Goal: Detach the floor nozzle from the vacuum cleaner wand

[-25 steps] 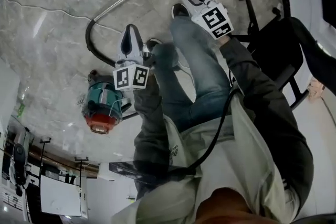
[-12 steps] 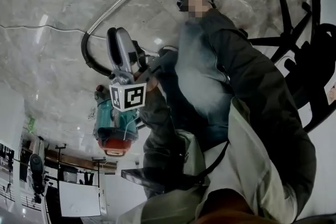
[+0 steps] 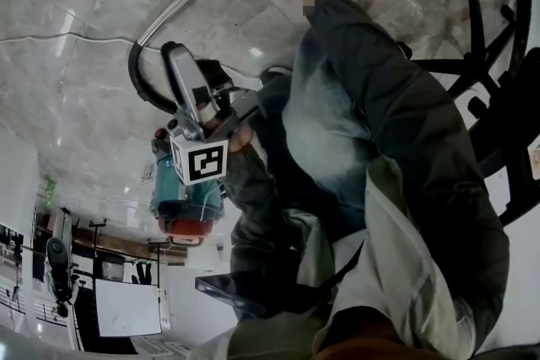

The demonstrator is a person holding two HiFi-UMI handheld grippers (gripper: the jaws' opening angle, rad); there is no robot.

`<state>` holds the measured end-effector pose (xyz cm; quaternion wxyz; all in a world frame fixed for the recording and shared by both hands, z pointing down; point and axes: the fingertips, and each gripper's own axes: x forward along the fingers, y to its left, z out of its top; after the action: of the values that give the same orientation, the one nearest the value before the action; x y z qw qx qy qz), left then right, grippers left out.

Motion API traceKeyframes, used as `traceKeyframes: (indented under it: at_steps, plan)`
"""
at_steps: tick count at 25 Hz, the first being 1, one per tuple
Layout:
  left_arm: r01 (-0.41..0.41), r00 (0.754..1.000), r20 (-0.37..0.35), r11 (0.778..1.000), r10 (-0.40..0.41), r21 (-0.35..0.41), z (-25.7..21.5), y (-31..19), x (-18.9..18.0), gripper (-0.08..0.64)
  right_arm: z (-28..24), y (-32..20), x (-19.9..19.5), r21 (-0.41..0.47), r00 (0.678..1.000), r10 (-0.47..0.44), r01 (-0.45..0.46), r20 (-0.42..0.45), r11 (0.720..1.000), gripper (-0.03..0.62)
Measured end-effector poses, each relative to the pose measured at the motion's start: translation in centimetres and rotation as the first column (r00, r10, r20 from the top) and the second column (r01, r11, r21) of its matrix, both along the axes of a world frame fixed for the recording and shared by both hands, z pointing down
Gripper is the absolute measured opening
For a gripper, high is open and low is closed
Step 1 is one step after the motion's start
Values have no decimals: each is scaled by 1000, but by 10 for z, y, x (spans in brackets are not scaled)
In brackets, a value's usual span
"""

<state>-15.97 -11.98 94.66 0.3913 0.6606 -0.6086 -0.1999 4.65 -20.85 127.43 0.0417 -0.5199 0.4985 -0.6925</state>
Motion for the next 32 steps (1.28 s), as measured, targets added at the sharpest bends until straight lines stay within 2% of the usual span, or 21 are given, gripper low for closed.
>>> traceKeyframes:
  at_steps: [3,5,7,9,10,12,15,17,19,21,22,23,24,25,26,27,28,29,30,31,32]
  plan:
    - [-53,998,-21,996,52,-67,6,8,12,126,-53,-15,11,160,999,40,-43,24,986,166]
    - [-97,995,-49,990,92,-106,7,18,24,153,-119,-18,8,287,997,23,-42,70,957,161]
    - [-150,985,-105,981,137,-121,3,30,43,172,-195,-8,0,406,994,-49,6,97,914,155]
    - [-190,963,-212,977,168,-91,-5,35,66,219,-275,6,-11,512,985,-161,106,65,853,155]
    - [-190,946,-278,980,168,-54,-13,34,76,290,-314,13,-16,556,976,-215,161,34,815,155]
    - [-133,900,-413,990,139,44,-35,25,86,461,-387,27,-21,627,955,-295,245,-25,739,155]
    - [13,797,-598,987,88,163,-68,11,81,511,-476,39,-19,707,913,-398,339,-89,621,156]
    - [95,726,-680,965,100,244,-100,-2,74,523,-517,43,-18,737,866,-480,414,-138,535,156]
    - [169,675,-730,943,102,288,-132,-20,72,594,-549,48,-21,754,813,-553,476,-181,454,160]
    - [239,639,-766,930,66,280,-152,-30,76,595,-578,52,-23,762,773,-596,516,-218,391,161]
    - [277,616,-787,924,39,263,-158,-33,77,594,-591,53,-24,764,760,-607,529,-233,369,161]
    - [314,585,-811,917,17,245,-163,-35,77,564,-604,54,-25,767,748,-615,540,-249,347,164]
    - [348,543,-839,908,8,234,-169,-36,76,397,-617,55,-26,771,736,-623,550,-266,321,166]
    - [382,492,-871,895,15,231,-178,-36,75,329,-631,56,-27,775,725,-629,558,-282,296,166]
    - [413,441,-897,881,29,231,-191,-35,74,263,-645,56,-27,782,721,-630,557,-289,280,168]
    - [436,407,-912,869,40,232,-207,-34,73,229,-660,56,-24,793,731,-623,542,-280,279,169]
    - [450,401,-915,861,41,236,-226,-33,73,216,-676,55,-19,808,755,-605,508,-252,297,169]
    - [457,419,-907,856,33,242,-248,-33,73,206,-693,52,-13,825,789,-579,459,-207,331,172]
    - [459,455,-891,852,18,251,-272,-31,72,199,-709,48,-5,838,824,-546,401,-153,370,172]
    - [459,499,-867,848,-1,263,-297,-30,70,194,-727,44,3,848,851,-514,347,-106,401,171]
    - [461,544,-839,842,-18,281,-324,-29,66,188,-745,41,10,855,869,-488,309,-76,416,171]
